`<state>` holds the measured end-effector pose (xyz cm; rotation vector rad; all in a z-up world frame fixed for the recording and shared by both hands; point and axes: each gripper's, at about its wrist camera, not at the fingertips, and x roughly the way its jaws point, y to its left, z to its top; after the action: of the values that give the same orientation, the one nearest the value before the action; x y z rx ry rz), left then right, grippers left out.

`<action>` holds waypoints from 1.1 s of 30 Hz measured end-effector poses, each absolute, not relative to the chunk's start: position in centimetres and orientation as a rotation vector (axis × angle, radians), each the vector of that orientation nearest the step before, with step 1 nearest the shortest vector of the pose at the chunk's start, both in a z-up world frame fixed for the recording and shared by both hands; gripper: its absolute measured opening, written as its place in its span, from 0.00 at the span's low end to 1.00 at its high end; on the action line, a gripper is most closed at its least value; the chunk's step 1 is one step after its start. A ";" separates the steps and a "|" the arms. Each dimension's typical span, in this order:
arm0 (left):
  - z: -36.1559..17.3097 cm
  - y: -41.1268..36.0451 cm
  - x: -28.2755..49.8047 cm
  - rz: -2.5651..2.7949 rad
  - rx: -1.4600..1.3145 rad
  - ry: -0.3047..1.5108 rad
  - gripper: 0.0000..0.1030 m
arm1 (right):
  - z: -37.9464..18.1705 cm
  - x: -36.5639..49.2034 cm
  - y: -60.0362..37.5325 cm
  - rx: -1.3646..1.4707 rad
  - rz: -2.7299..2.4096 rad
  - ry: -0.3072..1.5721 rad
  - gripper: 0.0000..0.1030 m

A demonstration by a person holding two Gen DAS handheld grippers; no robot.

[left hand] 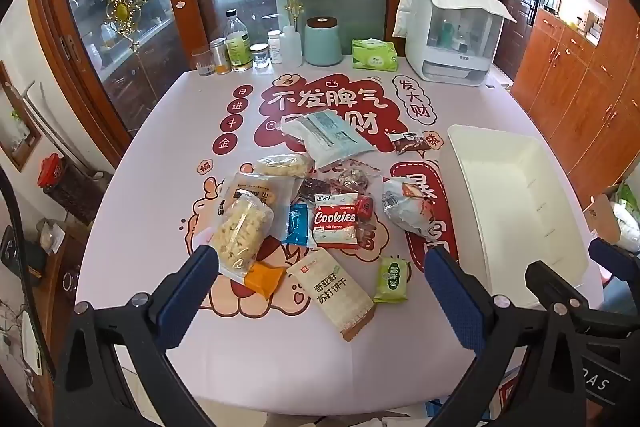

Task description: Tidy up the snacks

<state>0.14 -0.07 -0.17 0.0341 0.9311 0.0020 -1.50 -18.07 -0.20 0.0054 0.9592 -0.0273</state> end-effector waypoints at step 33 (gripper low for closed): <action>-1.2 -1.1 1.0 -0.033 0.032 0.959 0.99 | -1.4 -1.0 -18.5 0.017 -0.025 0.983 0.91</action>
<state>0.97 -1.14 -1.22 0.0317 0.9593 -0.0325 -0.98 -18.48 -1.36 0.0169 0.9832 -0.0254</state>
